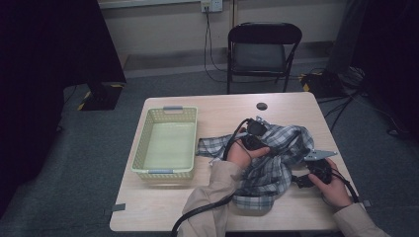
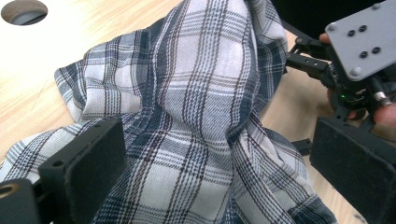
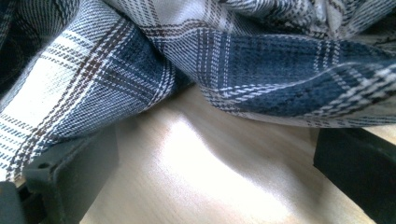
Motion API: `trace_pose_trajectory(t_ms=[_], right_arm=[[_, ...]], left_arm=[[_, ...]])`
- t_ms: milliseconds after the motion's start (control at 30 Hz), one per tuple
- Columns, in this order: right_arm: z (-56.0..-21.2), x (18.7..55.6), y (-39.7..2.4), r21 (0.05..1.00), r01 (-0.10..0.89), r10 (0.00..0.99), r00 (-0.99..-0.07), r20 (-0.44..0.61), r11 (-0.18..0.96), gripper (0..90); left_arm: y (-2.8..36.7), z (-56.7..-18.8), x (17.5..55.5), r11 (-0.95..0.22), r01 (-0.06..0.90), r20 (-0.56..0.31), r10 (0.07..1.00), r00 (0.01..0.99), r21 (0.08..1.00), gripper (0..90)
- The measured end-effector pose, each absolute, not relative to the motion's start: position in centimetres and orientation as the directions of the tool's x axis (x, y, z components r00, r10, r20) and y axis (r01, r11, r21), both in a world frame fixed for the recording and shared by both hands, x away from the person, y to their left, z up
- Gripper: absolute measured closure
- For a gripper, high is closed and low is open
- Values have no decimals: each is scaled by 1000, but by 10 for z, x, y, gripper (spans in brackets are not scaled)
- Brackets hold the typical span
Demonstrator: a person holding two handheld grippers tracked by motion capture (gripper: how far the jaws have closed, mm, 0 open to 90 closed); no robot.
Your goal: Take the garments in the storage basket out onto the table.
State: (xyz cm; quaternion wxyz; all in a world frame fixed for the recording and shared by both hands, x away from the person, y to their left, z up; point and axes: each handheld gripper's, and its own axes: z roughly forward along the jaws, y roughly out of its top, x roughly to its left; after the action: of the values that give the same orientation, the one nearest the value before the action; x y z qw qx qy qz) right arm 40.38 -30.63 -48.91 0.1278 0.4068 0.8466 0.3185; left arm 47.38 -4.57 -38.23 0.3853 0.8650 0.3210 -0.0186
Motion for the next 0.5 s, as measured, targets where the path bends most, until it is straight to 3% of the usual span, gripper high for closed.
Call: trace_pose_trajectory(t_ms=[500], right_arm=[[-489, 404, -306, 643, 607, 770, -636, 43, 466, 0]], left_arm=[[-34, -378, 469, -492, 564, -283, 532, 798, 663, 29]])
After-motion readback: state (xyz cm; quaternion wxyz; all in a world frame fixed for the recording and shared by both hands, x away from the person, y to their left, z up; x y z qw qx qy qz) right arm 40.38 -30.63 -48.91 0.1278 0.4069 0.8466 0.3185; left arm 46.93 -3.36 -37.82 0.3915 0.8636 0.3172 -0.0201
